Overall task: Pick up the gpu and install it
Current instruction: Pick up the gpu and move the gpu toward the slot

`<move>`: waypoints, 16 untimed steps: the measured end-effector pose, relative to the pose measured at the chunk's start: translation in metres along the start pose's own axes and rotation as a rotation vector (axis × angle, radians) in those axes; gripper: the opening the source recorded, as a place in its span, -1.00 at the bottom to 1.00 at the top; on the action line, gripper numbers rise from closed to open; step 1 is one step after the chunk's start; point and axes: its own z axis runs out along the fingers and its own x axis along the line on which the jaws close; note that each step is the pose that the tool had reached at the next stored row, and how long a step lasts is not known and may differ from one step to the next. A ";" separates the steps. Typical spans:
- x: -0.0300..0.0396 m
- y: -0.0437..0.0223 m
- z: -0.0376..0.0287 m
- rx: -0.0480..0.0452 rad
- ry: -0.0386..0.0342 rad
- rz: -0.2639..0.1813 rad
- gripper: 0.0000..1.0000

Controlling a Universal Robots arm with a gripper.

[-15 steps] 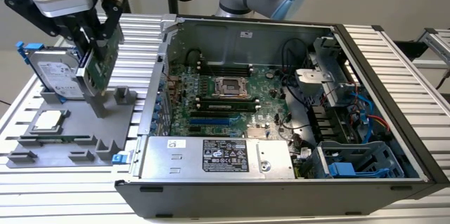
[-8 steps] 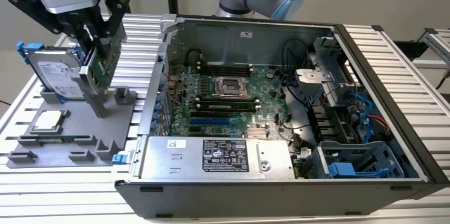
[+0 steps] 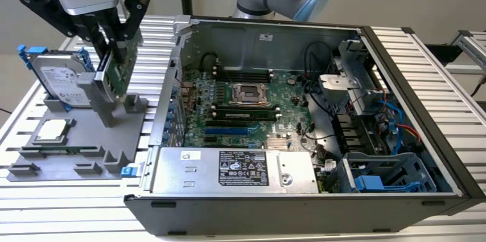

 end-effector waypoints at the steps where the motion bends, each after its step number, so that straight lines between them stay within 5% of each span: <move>1: -0.0018 0.0000 0.0000 0.0000 0.0000 0.000 -1.00; 16: -0.0346 0.0004 0.0001 0.0000 0.0000 0.000 -1.00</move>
